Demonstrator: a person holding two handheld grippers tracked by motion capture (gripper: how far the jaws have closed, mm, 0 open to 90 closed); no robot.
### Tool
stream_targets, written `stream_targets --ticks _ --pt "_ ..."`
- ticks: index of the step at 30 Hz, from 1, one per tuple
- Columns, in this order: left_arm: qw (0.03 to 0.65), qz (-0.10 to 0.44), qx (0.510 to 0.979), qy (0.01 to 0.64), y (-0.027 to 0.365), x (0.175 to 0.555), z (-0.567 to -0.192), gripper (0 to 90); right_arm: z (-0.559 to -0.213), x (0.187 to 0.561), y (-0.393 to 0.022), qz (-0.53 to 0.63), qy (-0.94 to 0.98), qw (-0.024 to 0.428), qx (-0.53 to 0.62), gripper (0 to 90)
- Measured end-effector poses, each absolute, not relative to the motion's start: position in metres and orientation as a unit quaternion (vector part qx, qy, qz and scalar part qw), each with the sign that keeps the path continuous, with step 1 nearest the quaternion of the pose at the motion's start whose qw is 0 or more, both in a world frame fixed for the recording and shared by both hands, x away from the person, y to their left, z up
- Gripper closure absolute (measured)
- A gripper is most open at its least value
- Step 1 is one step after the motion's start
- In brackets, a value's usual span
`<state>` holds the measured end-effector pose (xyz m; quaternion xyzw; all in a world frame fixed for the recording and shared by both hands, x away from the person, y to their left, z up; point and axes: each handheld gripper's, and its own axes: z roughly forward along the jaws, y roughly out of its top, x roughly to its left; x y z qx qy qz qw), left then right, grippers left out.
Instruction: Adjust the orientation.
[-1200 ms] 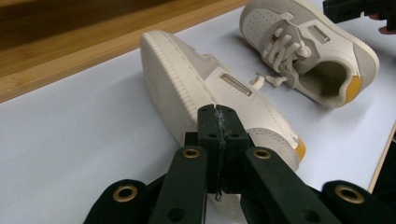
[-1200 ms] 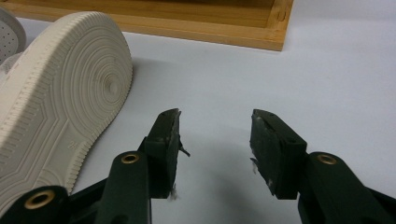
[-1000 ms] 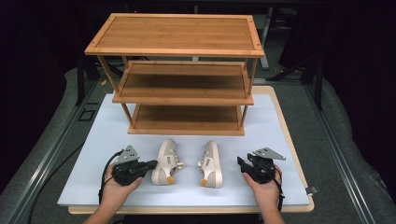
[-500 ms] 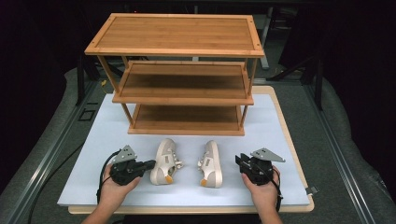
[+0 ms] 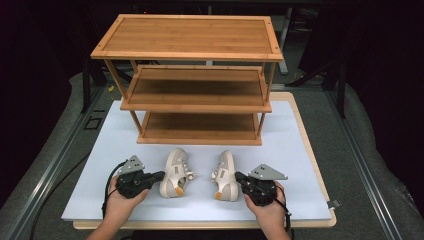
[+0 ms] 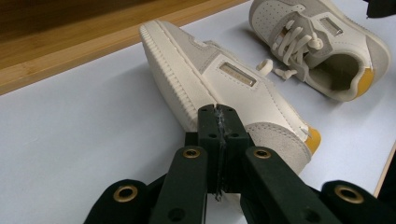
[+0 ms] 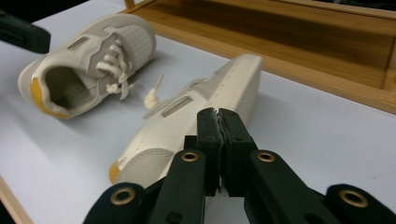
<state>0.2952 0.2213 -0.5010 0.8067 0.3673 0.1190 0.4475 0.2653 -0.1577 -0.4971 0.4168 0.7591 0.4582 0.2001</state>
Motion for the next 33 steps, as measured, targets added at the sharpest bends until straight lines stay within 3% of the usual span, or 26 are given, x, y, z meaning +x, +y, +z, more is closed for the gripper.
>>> stream_targets --ticks 33 --pt "0.403 0.129 0.811 0.404 0.243 0.302 -0.512 89.5 -0.501 0.267 -0.161 0.441 0.766 0.190 0.427 87.0"
